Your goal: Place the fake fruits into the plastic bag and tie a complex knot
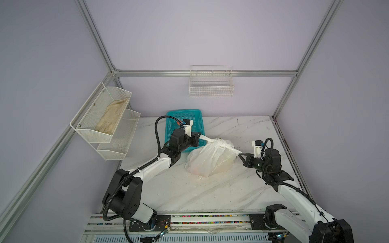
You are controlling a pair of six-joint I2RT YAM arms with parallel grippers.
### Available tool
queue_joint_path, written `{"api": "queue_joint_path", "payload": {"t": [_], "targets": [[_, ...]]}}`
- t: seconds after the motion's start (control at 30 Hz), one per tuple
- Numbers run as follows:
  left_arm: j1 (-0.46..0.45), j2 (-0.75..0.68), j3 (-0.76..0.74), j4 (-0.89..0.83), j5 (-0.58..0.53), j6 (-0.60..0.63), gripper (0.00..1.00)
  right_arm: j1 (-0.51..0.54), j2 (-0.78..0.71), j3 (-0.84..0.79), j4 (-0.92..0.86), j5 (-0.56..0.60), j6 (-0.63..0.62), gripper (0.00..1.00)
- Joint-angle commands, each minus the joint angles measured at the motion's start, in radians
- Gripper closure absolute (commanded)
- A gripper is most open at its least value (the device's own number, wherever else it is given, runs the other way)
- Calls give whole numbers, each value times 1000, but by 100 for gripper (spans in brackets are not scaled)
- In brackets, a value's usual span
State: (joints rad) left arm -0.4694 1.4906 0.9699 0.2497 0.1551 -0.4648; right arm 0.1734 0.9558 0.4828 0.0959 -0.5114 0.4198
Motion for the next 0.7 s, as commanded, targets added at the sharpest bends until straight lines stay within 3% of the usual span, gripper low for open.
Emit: {"api": "queue_joint_path", "payload": {"t": [0.0,0.07,0.17,0.3,0.4,0.5,0.57,0.67], "targets": [[14,-67,-12,27,-146,58,100,5,-15,29,-38,68,14,100],[21,-108,-46,15,-209,59,100,-6,-31,3,-41,60,24,100],[44,-66,-80,-19,-310,96,100,-109,-28,-86,1,17,45,100],[30,-5,-59,-78,-283,130,100,-128,19,-108,134,3,152,100],[-2,-36,-54,-71,-296,151,100,-60,-3,-30,43,91,101,100],[-3,-61,-62,-83,-347,145,100,-51,-31,-19,-2,89,68,100],[7,-42,-78,-93,-408,157,100,-94,-39,-66,1,109,57,100],[41,-3,-107,-96,-394,150,100,-187,13,-121,80,41,86,100]]}}
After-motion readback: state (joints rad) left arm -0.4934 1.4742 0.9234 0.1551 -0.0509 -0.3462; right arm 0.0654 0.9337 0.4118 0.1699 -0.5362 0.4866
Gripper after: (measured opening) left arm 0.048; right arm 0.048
